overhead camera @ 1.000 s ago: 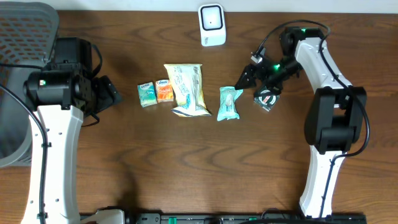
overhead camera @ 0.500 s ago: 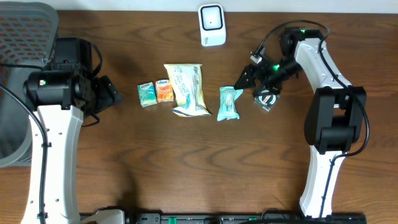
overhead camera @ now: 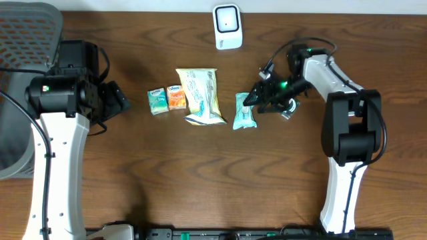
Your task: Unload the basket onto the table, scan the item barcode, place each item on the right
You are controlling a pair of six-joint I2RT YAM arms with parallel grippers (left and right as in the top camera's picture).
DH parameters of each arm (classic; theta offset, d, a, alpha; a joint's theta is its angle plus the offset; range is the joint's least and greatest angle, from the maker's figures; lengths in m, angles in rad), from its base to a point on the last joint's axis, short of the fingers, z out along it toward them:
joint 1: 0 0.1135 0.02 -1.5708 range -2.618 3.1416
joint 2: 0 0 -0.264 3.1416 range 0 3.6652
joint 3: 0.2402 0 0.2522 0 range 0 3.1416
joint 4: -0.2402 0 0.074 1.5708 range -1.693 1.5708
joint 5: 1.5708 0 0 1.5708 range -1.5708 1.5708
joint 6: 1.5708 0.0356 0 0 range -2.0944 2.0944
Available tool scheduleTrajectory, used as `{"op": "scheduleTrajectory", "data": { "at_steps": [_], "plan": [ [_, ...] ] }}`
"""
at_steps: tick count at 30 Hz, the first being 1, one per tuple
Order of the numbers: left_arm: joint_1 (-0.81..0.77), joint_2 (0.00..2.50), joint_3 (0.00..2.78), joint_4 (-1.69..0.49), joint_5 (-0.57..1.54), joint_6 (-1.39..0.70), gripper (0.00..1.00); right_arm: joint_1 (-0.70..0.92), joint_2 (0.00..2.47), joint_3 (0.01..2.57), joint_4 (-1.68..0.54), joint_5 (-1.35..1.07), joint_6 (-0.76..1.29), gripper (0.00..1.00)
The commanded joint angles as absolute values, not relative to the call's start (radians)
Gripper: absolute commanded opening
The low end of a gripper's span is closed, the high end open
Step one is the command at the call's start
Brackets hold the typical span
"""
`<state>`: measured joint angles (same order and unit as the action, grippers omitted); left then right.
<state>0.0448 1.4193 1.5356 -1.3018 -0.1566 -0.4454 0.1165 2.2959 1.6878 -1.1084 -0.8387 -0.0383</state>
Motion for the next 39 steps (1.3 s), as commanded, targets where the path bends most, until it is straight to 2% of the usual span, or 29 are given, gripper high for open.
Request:
{"op": "scheduleTrajectory", "data": {
  "at_steps": [1, 10, 15, 17, 19, 26, 30, 34, 39],
  "plan": [
    [0.049, 1.424, 1.536, -1.305, -0.166, -0.455, 0.98, 0.118, 2.271, 1.643, -1.064, -0.862, 0.023, 0.65],
    [0.049, 1.424, 1.536, -1.305, -0.166, -0.455, 0.98, 0.121, 2.271, 1.566, -0.926, -0.863, 0.087, 0.36],
    [0.049, 1.424, 1.536, -1.305, -0.166, -0.455, 0.97, 0.139, 2.271, 1.541, -0.879, -0.863, 0.101, 0.29],
    [0.049, 1.424, 1.536, -1.305, -0.166, -0.455, 0.98, 0.149, 2.271, 1.541, -0.870, -0.863, 0.101, 0.13],
    [0.049, 1.424, 1.536, -1.305, -0.166, -0.455, 0.98, 0.156, 2.271, 1.541, -0.864, -0.863, 0.113, 0.02],
    [0.049, 1.424, 1.536, -1.305, -0.166, -0.455, 0.98, 0.172, 2.270, 1.541, -0.847, -0.907, 0.154, 0.01],
    [0.049, 1.424, 1.536, -1.305, -0.166, -0.455, 0.98, 0.170, 2.254, 1.549, -0.850, -0.838, 0.199, 0.01],
    [0.049, 1.424, 1.536, -1.305, -0.166, -0.455, 0.98, 0.173, 2.170, 1.567, -0.870, -0.640, 0.234, 0.01],
    [0.049, 1.424, 1.536, -1.305, -0.166, -0.455, 0.98, 0.219, 2.022, 1.568, -0.910, -0.274, 0.286, 0.01]
  ]
}}
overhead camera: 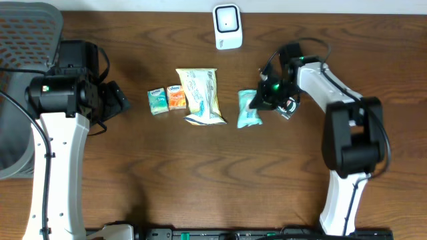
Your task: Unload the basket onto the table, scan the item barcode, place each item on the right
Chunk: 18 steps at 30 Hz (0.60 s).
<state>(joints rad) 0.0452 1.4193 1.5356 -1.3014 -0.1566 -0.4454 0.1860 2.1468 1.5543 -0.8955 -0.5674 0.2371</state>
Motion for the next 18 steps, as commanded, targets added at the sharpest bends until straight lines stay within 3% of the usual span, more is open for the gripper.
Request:
{"op": "scheduleTrajectory", "data": {
  "at_steps": [1, 12, 18],
  "plan": [
    [0.049, 1.424, 1.536, -1.305, -0.166, -0.455, 0.98, 0.237, 1.993, 1.568, -0.920, -0.190, 0.297, 0.01],
    [0.049, 1.424, 1.536, -1.305, -0.166, -0.455, 0.98, 0.471, 1.950, 1.556, -0.972, 0.630, 0.412, 0.01],
    [0.049, 1.424, 1.536, -1.305, -0.166, -0.455, 0.97, 0.573, 2.033, 1.556, -0.962, 0.867, 0.423, 0.01]
  ]
}}
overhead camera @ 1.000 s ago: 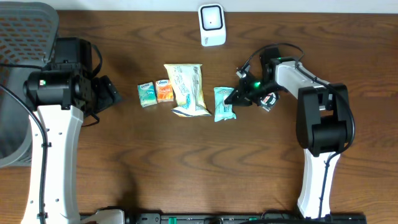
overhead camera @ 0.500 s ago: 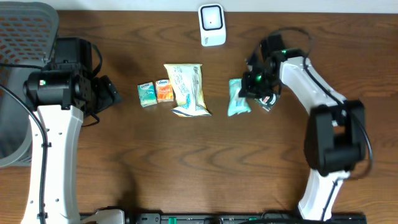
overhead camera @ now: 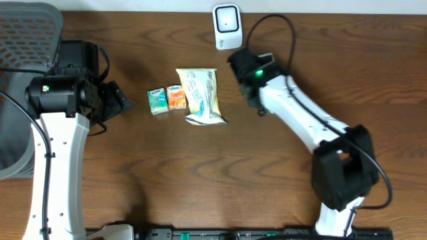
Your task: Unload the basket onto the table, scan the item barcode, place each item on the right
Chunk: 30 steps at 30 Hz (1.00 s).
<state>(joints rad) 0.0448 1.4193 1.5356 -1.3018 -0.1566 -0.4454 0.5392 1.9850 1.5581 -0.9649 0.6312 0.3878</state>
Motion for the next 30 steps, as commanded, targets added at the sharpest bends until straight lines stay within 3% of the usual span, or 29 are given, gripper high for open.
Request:
{"op": "scheduleTrajectory", "data": {
  "at_steps": [1, 9, 15, 16, 19, 24, 28, 30],
  "plan": [
    [0.049, 1.424, 1.536, -1.305, -0.166, -0.455, 0.98, 0.583, 2.049, 1.556, -0.962, 0.881, 0.423, 0.01],
    [0.049, 1.424, 1.536, -1.305, -0.166, -0.455, 0.97, 0.669, 2.173, 1.556, -0.961, 0.899, 0.423, 0.01],
    [0.049, 1.424, 1.536, -1.305, -0.166, -0.455, 0.98, 0.733, 2.173, 1.556, -0.965, 0.839, 0.422, 0.27],
    [0.049, 1.424, 1.536, -1.305, -0.166, -0.455, 0.98, 0.744, 2.173, 1.556, -0.965, 0.794, 0.422, 0.37],
    [0.049, 1.424, 1.536, -1.305, -0.166, -0.455, 0.97, 0.757, 2.169, 1.569, -0.966, 0.665, 0.422, 0.40],
    [0.049, 1.424, 1.536, -1.305, -0.166, -0.454, 0.98, 0.735, 2.165, 1.698, -1.054, 0.480, 0.422, 0.34],
    [0.049, 1.424, 1.536, -1.305, -0.166, -0.455, 0.98, 0.672, 2.165, 1.827, -1.173, 0.488, 0.422, 0.47],
    [0.049, 1.424, 1.536, -1.305, -0.166, -0.454, 0.98, 0.599, 2.165, 1.893, -1.219, 0.454, 0.417, 0.61]
  ]
}}
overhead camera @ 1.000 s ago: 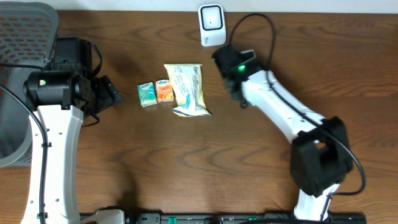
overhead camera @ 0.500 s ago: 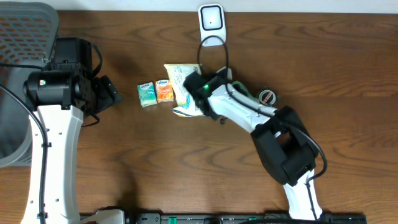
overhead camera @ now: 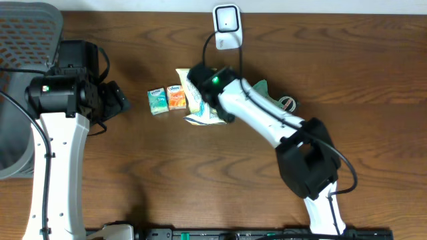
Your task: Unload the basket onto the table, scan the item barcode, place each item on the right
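Observation:
A small green packet [overhead camera: 259, 86] pokes out from behind my right arm, off the table, a little below and right of the white barcode scanner [overhead camera: 227, 27] at the back edge. My right gripper [overhead camera: 276, 99] is mostly hidden under the arm's own white link and seems shut on the packet. The arm's elbow reaches left over the big snack bag. My left gripper [overhead camera: 117, 99] rests at the left side, dark and small; its fingers cannot be made out.
A large pale snack bag [overhead camera: 197, 100] lies mid-table, partly under the right arm. Left of it sit a small orange box [overhead camera: 176, 98] and a small green box [overhead camera: 157, 101]. A grey mesh chair back [overhead camera: 27, 27] fills the far left corner.
My right arm's elbow has swung further left, from below the scanner to over the snack bag. The green packet, hidden then, now shows beside the arm. The left arm is unchanged.
First my right gripper was just right of the green packet lying beside the snack bag. Then it was on the packet. After that the packet was gone from its spot, with the arm below the scanner. Now it shows at the arm, right of the scanner.

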You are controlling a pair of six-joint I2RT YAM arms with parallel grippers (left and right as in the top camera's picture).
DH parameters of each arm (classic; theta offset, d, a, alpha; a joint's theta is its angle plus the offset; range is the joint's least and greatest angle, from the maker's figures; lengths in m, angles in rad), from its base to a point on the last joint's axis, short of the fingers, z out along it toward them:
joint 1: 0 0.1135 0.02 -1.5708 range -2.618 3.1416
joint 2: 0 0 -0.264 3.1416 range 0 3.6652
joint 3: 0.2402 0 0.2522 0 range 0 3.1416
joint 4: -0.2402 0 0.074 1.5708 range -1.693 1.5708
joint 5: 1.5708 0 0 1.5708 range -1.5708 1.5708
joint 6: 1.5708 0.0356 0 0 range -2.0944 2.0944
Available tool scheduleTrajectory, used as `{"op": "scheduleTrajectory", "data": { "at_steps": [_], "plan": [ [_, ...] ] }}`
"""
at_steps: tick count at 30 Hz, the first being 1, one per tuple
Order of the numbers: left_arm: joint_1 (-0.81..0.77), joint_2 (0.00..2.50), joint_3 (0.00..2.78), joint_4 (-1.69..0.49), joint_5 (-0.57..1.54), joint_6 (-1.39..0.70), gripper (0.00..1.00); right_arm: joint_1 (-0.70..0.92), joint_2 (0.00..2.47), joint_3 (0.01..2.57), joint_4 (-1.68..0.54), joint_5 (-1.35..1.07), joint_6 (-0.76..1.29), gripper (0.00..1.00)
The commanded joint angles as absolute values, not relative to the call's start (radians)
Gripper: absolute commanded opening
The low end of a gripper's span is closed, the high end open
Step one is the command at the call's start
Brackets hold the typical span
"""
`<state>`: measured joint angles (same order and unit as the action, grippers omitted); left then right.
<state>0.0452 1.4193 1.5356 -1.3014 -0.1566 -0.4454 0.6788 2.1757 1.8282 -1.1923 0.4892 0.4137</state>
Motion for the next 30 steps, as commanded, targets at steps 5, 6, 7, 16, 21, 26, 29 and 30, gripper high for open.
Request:
{"op": "scheduleTrajectory", "data": {
  "at_steps": [5, 6, 7, 16, 21, 26, 29, 30],
  "plan": [
    [0.049, 1.424, 1.536, -1.305, -0.166, -0.455, 0.97, 0.447, 2.165, 1.912, -1.218, 0.208, 0.234, 0.79],
    [0.049, 1.424, 1.536, -1.305, -0.166, -0.455, 0.98, 0.418, 2.165, 1.909, -1.214, 0.146, 0.194, 0.80],
    [0.049, 1.424, 1.536, -1.305, -0.166, -0.455, 0.98, 0.369, 2.165, 1.905, -1.206, 0.042, 0.122, 0.80],
    [0.049, 1.424, 1.536, -1.305, -0.166, -0.455, 0.98, 0.177, 2.179, 1.901, -1.189, -0.322, -0.191, 0.94],
    [0.049, 1.424, 1.536, -1.305, -0.166, -0.455, 0.98, 0.158, 2.208, 1.892, -1.183, -0.332, -0.194, 0.91],
    [0.049, 1.424, 1.536, -1.305, -0.166, -0.454, 0.98, 0.159, 2.224, 1.842, -1.140, -0.383, -0.230, 0.86],
    [0.049, 1.424, 1.536, -1.305, -0.166, -0.455, 0.98, 0.162, 2.226, 1.818, -1.125, -0.389, -0.229, 0.85],
    [0.049, 1.424, 1.536, -1.305, -0.166, -0.455, 0.98, 0.165, 2.226, 1.814, -1.125, -0.388, -0.229, 0.84]
  ]
}}
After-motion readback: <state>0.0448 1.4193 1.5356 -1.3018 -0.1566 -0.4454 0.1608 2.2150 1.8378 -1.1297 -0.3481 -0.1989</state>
